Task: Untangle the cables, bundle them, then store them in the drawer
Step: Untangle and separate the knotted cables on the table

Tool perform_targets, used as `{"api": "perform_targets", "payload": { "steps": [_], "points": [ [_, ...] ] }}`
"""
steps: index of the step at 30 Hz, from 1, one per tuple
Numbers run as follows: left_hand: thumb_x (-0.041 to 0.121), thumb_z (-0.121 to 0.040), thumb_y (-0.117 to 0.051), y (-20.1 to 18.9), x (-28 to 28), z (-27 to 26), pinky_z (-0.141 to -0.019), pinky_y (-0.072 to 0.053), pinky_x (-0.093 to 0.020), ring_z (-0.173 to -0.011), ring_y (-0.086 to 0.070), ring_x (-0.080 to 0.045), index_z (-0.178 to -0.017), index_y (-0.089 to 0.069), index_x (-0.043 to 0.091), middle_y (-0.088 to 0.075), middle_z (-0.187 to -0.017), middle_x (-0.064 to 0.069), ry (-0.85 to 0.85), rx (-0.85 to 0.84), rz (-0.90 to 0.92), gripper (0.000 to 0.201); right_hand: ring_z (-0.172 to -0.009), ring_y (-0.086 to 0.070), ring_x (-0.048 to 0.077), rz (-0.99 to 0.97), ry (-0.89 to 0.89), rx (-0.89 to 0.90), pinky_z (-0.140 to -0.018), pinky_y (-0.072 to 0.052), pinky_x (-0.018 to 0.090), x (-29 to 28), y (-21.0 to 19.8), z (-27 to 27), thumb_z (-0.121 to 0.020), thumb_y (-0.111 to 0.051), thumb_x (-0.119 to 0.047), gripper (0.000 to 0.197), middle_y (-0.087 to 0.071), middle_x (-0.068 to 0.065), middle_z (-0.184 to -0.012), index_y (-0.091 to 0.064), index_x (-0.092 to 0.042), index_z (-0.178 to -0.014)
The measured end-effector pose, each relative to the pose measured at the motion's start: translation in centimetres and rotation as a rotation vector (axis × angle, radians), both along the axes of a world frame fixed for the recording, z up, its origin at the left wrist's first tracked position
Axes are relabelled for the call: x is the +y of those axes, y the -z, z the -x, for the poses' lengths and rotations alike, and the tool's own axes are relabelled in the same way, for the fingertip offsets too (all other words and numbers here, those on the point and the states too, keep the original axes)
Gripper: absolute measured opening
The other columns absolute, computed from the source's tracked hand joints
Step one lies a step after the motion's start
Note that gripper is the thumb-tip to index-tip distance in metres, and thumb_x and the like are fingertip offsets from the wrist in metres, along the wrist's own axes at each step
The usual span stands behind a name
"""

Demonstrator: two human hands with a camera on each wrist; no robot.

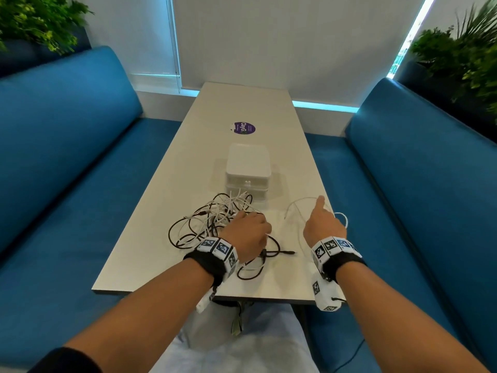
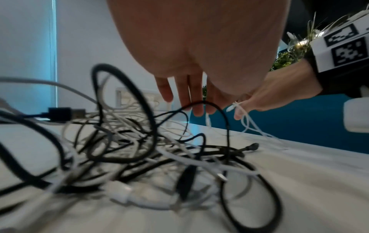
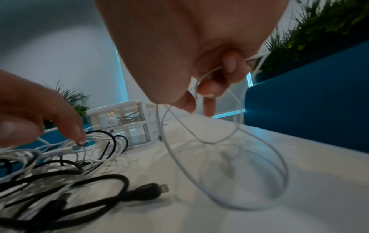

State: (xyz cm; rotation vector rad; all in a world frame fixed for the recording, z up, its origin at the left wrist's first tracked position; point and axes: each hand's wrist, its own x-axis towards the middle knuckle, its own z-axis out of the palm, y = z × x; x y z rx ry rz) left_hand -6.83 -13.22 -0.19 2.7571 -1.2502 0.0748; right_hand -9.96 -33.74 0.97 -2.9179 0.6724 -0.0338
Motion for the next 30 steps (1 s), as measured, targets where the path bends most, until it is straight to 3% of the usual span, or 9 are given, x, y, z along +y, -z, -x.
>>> {"api": "perform_targets", "payload": {
  "steps": [3, 5, 8, 10, 14, 17, 20, 27, 30],
  "points": [
    [0.025, -0.100, -0.042, 1.1, -1.7, 0.7, -0.097, -0.032, -0.043, -0.110, -0.052, -0.027, -0.115, -0.065, 0.016, -0.062, -0.115, -0.004, 0.032, 0.011, -0.090, 0.029, -0.076, -0.060, 0.025, -0.067, -0.057, -0.092, -0.063, -0.044, 0.034, 0.3, 0.2, 0.2, -0.099, -0.041, -0.017, 0.073, -0.065, 0.007, -0.092, 0.004, -0.016, -0.157],
    [0.026, -0.101, -0.043, 1.8, -2.3, 1.1, -0.095, -0.032, -0.044, -0.106, -0.053, -0.028, -0.111, -0.067, 0.018, -0.064, -0.111, -0.004, 0.037, 0.001, -0.162, 0.028, -0.079, -0.060, 0.030, -0.135, -0.151, -0.111, -0.064, -0.042, 0.035, 0.5, 0.7, 0.3, -0.102, -0.037, -0.022, 0.053, -0.066, 0.012, -0.093, -0.020, -0.018, -0.152],
    [0.027, -0.100, -0.045, 2.5, -2.9, 1.5, -0.095, -0.030, -0.046, -0.104, -0.054, -0.028, -0.109, -0.067, 0.020, -0.064, -0.107, -0.003, 0.009, -0.035, -0.236, 0.025, -0.087, -0.062, 0.032, -0.235, -0.366, -0.084, -0.069, -0.047, 0.036, 0.6, 2.0, 0.5, -0.104, -0.035, -0.030, 0.027, -0.066, 0.011, -0.093, -0.054, -0.014, -0.114],
    [0.027, -0.099, -0.046, 2.6, -3.1, 1.7, -0.098, -0.028, -0.048, -0.106, -0.054, -0.028, -0.115, -0.066, 0.022, -0.063, -0.109, -0.003, -0.005, -0.061, -0.271, 0.026, -0.084, -0.063, 0.028, -0.269, -0.470, -0.005, -0.070, -0.050, 0.037, 0.5, 2.9, 0.8, -0.103, -0.037, -0.032, 0.025, -0.068, 0.006, -0.091, -0.056, -0.017, -0.103],
    [0.031, -0.098, -0.051, 2.8, -2.8, 1.6, -0.100, -0.027, -0.049, -0.110, -0.053, -0.028, -0.118, -0.062, 0.023, -0.064, -0.111, -0.002, -0.011, -0.074, -0.288, 0.025, -0.092, -0.064, 0.025, -0.292, -0.503, 0.084, -0.076, -0.050, 0.033, 0.1, 3.9, 1.4, -0.095, -0.054, -0.033, 0.019, -0.069, 0.003, -0.101, -0.058, -0.022, -0.109],
    [0.029, -0.095, -0.050, 2.7, -2.5, 1.5, -0.101, -0.027, -0.049, -0.109, -0.052, -0.027, -0.115, -0.062, 0.023, -0.065, -0.110, -0.002, -0.025, -0.061, -0.293, 0.023, -0.101, -0.057, 0.020, -0.232, -0.466, 0.176, -0.081, -0.044, 0.031, -0.7, 4.0, 1.5, -0.081, -0.070, -0.052, 0.048, -0.058, -0.003, -0.111, -0.056, -0.023, -0.116],
    [0.026, -0.090, -0.052, 2.4, -2.5, 1.5, -0.101, -0.027, -0.048, -0.108, -0.051, -0.027, -0.110, -0.063, 0.021, -0.064, -0.106, -0.003, -0.044, -0.032, -0.323, 0.023, -0.103, -0.059, 0.022, -0.108, -0.403, 0.215, -0.083, -0.047, 0.033, -1.2, 3.9, 1.4, -0.086, -0.064, -0.049, 0.037, -0.059, 0.000, -0.113, -0.059, -0.022, -0.111],
    [0.023, -0.089, -0.051, 2.6, -2.1, 1.4, -0.101, -0.025, -0.048, -0.109, -0.051, -0.026, -0.117, -0.060, 0.027, -0.064, -0.107, -0.002, -0.058, -0.002, -0.283, 0.029, -0.076, -0.059, 0.017, -0.271, -0.388, 0.198, -0.065, -0.047, 0.031, 0.7, 3.4, 2.0, -0.072, -0.069, -0.061, 0.041, -0.063, -0.004, -0.083, -0.057, -0.024, -0.084],
    [0.023, -0.091, -0.050, 2.8, -1.8, 1.4, -0.101, -0.026, -0.048, -0.112, -0.050, -0.026, -0.123, -0.059, 0.030, -0.063, -0.109, -0.003, -0.073, -0.016, -0.267, 0.034, -0.080, -0.064, 0.024, -0.209, -0.394, 0.281, -0.064, -0.045, 0.029, 1.2, 3.9, 1.7, -0.083, -0.064, -0.047, 0.026, -0.065, -0.001, -0.085, -0.059, -0.022, -0.081]
  ]
}}
